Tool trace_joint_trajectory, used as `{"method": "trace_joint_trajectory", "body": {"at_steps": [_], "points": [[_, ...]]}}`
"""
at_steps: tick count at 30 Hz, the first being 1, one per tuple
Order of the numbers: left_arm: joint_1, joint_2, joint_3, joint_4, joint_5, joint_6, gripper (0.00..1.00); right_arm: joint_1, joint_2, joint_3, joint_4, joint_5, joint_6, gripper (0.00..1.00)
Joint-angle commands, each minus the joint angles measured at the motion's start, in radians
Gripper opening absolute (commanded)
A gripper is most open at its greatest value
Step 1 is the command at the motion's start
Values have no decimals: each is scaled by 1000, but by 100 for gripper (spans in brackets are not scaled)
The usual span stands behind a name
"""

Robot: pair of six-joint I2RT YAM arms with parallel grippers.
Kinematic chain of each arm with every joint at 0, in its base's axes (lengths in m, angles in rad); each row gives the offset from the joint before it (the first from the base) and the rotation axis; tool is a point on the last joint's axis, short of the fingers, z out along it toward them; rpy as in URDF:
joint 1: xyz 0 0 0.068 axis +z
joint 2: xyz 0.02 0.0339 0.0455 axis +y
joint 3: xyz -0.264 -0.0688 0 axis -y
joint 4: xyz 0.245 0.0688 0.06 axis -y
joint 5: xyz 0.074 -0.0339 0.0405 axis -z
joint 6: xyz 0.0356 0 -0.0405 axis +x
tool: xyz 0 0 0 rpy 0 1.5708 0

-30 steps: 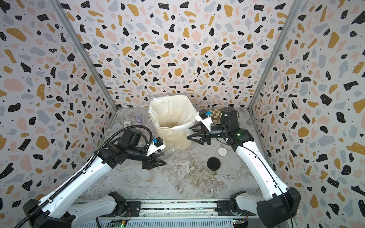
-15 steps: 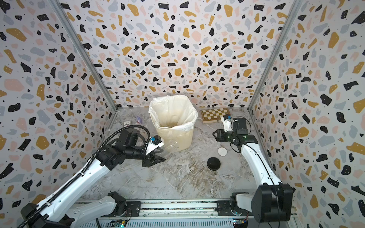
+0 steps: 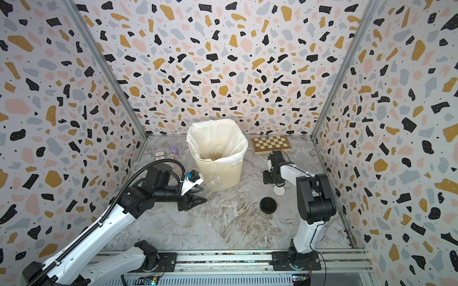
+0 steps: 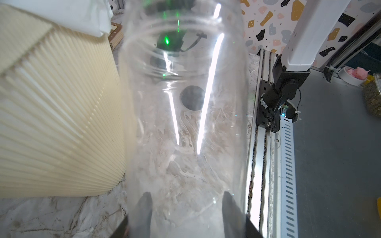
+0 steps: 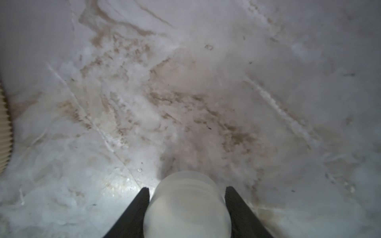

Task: Empty the moldy dried flower tea in the jars
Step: Place the lid at the center of the board, then pour the moldy dried flower tea into the trash bin.

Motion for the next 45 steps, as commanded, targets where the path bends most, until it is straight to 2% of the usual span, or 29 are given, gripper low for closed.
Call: {"method": "trace_joint_trajectory", "body": {"at_steps": [1, 6, 7, 8, 12, 17, 19, 20, 21, 22, 24, 25, 27, 35, 39, 45], "points": [[5, -17, -11, 55, 2, -24, 38, 32, -1, 34, -21, 75, -26, 50], [5, -4, -7, 60, 8, -26, 38, 37, -17, 23, -15, 44, -41, 67], [5, 1, -4, 58, 12, -26, 38, 33, -28, 21, -12, 27, -41, 81], [5, 3, -2, 58, 14, -27, 38, 28, -40, 18, -9, 10, -41, 99], [5, 7, 10, 58, 19, -30, 38, 9, -125, -1, 11, -24, -39, 99], [5, 7, 13, 81, 30, -41, 38, 3, -309, -57, 81, -72, -72, 99], [5, 11, 19, 87, 30, -41, 38, -48, -402, -98, 138, -243, -32, 99], [5, 13, 24, 87, 29, -42, 38, -93, -433, -119, 165, -370, 2, 99], [5, 14, 31, 85, 29, -43, 38, -151, -462, -150, 215, -569, 75, 99], [5, 16, 43, 79, 32, -43, 38, -203, -483, -182, 268, -694, 186, 99], [5, 19, 59, 76, 46, -49, 38, -255, -503, -234, 361, -901, 339, 99], [4, 21, 64, 83, 53, -56, 38, -247, -522, -235, 353, -941, 350, 99], [2, 20, 67, 106, 71, -84, 38, -215, -597, -242, 354, -933, 339, 99], [-49, 53, 112, 257, 64, -272, 38, -125, -842, -285, 457, -911, 470, 100], [-84, 105, 168, 333, 20, -389, 38, -65, -901, -294, 570, -910, 568, 100], [-128, 190, 237, 546, 11, -609, 37, 113, -883, -219, 667, -860, 540, 100]]}}
